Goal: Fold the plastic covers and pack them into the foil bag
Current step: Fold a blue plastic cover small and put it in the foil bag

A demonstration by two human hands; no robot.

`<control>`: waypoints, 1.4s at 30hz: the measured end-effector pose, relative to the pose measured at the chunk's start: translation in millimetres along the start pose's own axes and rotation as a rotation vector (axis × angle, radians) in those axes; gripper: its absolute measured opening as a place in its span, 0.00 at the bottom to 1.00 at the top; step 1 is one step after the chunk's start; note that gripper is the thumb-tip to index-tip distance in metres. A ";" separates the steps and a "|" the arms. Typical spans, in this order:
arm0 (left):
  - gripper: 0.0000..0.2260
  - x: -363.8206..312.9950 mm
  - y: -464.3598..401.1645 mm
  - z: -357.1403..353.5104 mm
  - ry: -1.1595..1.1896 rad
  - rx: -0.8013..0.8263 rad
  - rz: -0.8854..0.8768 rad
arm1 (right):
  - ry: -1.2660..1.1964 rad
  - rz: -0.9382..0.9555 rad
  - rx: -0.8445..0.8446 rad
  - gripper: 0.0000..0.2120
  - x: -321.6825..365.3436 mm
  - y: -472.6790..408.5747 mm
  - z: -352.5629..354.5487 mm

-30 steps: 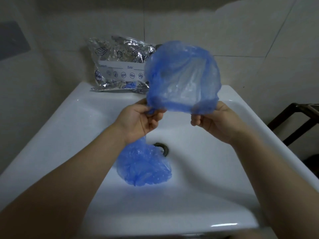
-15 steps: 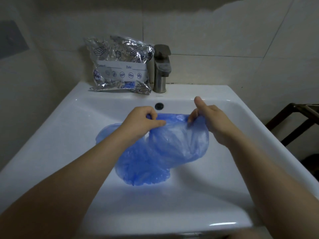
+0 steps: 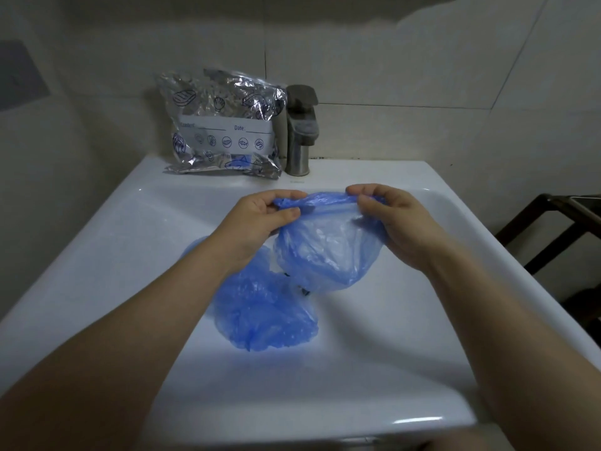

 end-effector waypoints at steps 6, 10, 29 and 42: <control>0.09 4.0 -1.5 3.5 -0.115 -0.105 -0.039 | 0.676 0.270 -0.184 0.05 9.2 2.3 -2.9; 0.09 5.5 -1.5 3.5 -0.051 -0.115 -0.037 | 0.497 0.204 -0.187 0.09 6.0 1.0 5.6; 0.14 0.6 1.7 1.5 -0.065 -0.100 -0.010 | 0.174 0.000 -0.098 0.11 -3.7 -0.5 2.6; 0.06 6.6 -3.5 5.9 -0.793 0.026 -0.140 | 0.560 0.050 -0.125 0.10 -3.1 -1.6 6.3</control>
Point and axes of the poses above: each hand's wrist, its own y-axis away from the middle knuckle, its own z-axis out of the back of the hand, x = y × z, the point moved 4 cm from there along -y, towards the middle knuckle, and after that the axes turned 11 degrees about -z, right-handed, at the moved point
